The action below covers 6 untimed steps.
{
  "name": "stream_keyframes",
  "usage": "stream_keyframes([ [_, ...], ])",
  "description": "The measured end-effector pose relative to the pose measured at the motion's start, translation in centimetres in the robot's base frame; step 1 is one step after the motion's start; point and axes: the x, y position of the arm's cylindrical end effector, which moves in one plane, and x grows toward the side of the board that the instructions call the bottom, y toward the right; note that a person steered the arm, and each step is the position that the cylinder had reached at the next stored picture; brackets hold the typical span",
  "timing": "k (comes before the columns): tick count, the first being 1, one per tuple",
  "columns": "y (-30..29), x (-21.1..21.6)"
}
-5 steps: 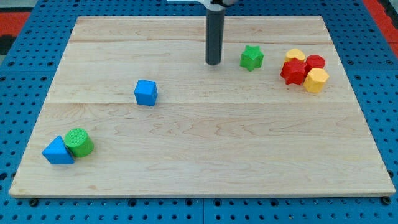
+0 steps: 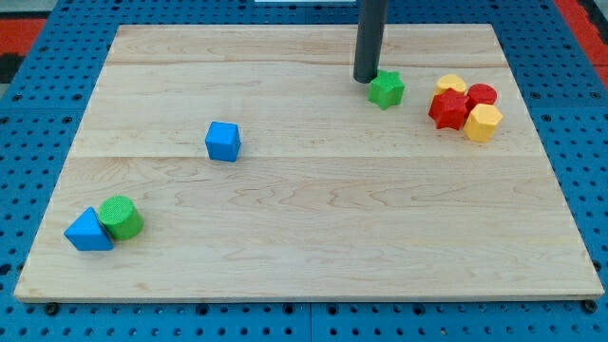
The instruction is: Push the green star left to red star
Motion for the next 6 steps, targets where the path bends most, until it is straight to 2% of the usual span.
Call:
stream_keyframes([
  [3,1.7,6.7],
  [6,7.3,12.7],
])
